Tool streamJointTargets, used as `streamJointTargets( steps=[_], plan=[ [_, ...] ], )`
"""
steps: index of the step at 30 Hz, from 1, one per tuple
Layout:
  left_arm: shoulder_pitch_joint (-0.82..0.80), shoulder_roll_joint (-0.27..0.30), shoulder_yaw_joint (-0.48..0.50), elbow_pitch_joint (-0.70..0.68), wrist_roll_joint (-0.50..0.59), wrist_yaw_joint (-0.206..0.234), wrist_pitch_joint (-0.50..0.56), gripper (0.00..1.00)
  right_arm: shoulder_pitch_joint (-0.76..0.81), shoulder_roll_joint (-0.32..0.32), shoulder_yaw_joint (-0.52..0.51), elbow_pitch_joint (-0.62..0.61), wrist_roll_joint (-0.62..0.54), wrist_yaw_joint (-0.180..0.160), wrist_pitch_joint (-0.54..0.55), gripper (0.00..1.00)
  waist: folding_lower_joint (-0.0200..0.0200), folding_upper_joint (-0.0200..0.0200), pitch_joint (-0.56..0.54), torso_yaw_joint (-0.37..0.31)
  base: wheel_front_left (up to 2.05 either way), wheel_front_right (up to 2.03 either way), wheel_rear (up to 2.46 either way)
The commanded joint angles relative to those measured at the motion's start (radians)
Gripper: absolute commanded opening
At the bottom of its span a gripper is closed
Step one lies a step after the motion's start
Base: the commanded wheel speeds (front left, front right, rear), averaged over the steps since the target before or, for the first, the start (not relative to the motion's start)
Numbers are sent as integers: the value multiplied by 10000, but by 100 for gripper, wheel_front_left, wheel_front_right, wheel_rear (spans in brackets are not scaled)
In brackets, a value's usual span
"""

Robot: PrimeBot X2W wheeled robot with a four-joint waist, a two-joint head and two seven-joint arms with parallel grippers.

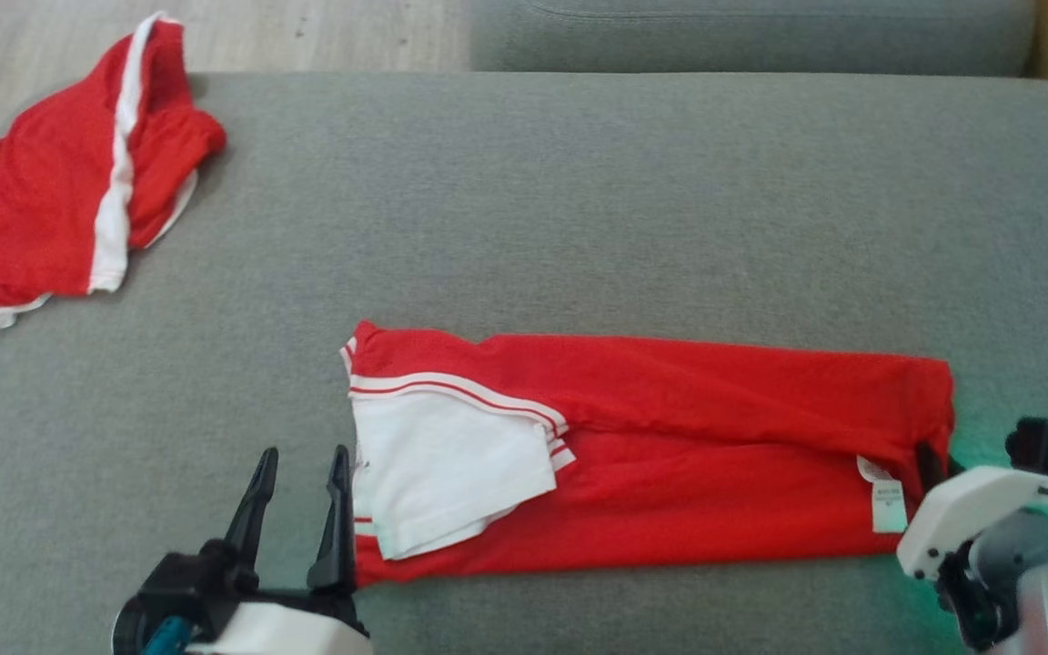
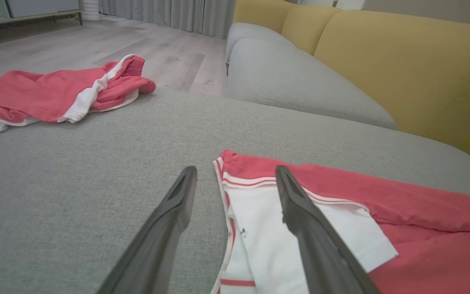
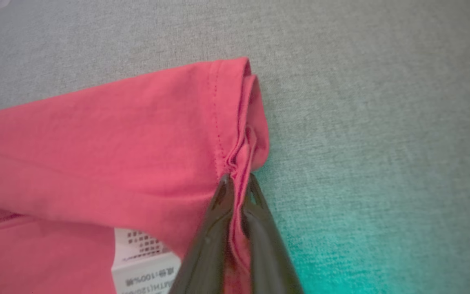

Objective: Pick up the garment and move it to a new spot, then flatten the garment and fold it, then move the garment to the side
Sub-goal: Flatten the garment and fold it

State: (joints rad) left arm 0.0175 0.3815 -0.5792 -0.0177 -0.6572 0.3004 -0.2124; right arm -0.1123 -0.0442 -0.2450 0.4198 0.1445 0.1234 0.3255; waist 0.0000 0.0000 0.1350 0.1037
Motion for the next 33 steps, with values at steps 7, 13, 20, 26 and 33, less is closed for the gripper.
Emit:
streamJointTargets(
  steps=[7, 13, 20, 26, 33],
  plan=[
    [-724, 128, 263, -402, 185, 15, 27, 100, -1030, -174, -408, -966, -907, 73, 506, 0, 0, 0, 95, -850, 0, 0, 0],
    [-986, 56, 141, -314, 237, -62, 76, 100, -1043, -896, -1468, -2384, -1032, 73, 1377, 0, 0, 0, 171, -1642, 0, 0, 0],
    [-1098, -49, -25, -62, 227, -168, 105, 100, -681, -599, -1293, -3303, -598, 73, 1823, 0, 0, 0, 20, -1942, 0, 0, 0],
    [-1088, -118, -181, 152, 171, -281, 140, 100, 44, -221, 96, -4226, 471, 73, 2186, 0, 0, 0, -430, -1639, 0, 0, 0],
    [-918, -32, -186, 171, 107, -260, 150, 100, 714, -83, 1985, -5179, 1343, 73, 2358, 0, 0, 0, -857, -1055, 0, 0, 0]
  ],
)
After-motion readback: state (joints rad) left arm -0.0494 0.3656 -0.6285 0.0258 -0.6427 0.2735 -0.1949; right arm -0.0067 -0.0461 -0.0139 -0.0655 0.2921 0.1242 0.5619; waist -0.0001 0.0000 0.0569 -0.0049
